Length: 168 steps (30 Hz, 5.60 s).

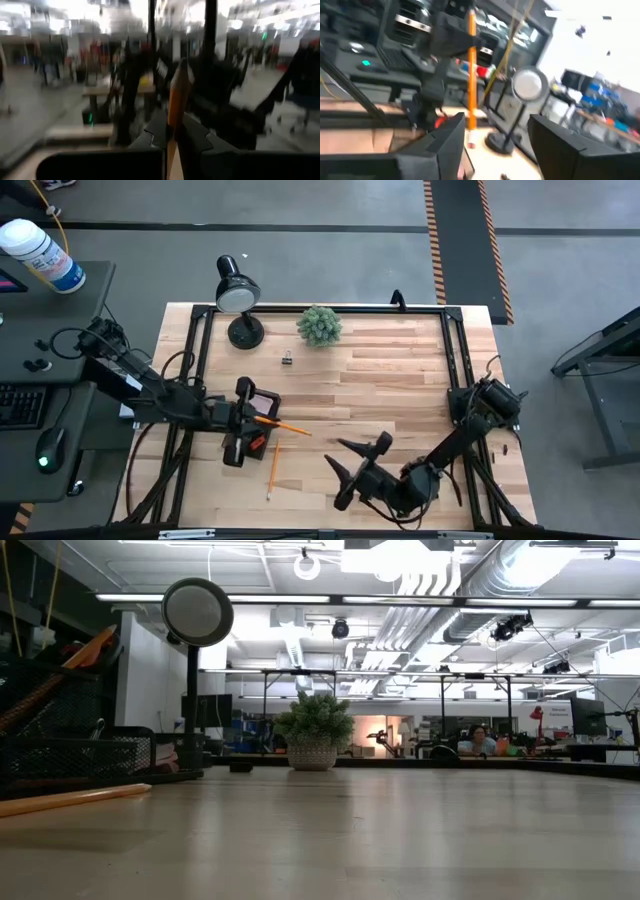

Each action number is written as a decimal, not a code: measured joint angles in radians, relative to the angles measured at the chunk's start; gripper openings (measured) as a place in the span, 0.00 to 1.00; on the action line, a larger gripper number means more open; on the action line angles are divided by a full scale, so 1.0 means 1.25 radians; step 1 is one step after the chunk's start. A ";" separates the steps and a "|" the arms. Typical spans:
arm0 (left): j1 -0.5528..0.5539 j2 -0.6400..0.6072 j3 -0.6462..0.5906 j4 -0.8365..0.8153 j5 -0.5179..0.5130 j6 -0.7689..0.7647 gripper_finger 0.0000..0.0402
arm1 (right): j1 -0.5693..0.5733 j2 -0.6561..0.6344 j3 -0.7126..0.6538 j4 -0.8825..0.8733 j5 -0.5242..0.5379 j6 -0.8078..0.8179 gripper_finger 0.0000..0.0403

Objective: Pick and place office supplies into organizer
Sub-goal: Put the right orange pencil into the desk organizer, then put the orange pencil into the desk organizer

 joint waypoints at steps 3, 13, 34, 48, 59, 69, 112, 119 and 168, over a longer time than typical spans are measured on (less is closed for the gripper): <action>-0.002 -0.026 0.000 -0.135 -0.009 -0.079 0.01 | 0.018 0.000 0.000 -0.031 0.059 0.037 0.54; -0.083 -0.140 0.000 -0.450 -0.130 -0.273 0.00 | 0.026 0.000 0.000 -0.369 0.116 0.334 0.51; -0.208 -0.206 0.029 -0.882 -0.176 -0.618 0.00 | -0.064 0.000 0.000 -0.802 -0.066 0.914 0.46; -0.267 -0.205 0.172 -1.163 -0.174 -0.711 0.00 | -0.092 0.000 0.000 -0.832 -0.141 0.976 0.40; -0.267 -0.158 0.068 -1.146 -0.181 -0.824 0.00 | -0.092 0.000 0.000 -0.831 -0.141 0.990 0.39; -0.267 -0.144 -0.047 -1.014 -0.184 -0.855 0.00 | -0.092 0.000 0.000 -0.824 -0.141 0.990 0.39; -0.267 -0.124 0.069 -0.872 -0.247 -0.705 0.32 | -0.093 0.000 0.000 -0.835 -0.168 0.996 0.37; -0.267 -0.006 0.069 -0.827 -0.200 -0.772 0.23 | -0.093 0.000 0.000 -0.840 -0.191 0.996 0.36; -0.383 0.637 0.305 -0.687 -0.187 -1.345 0.00 | -0.094 0.000 0.000 -0.907 -0.198 1.041 0.41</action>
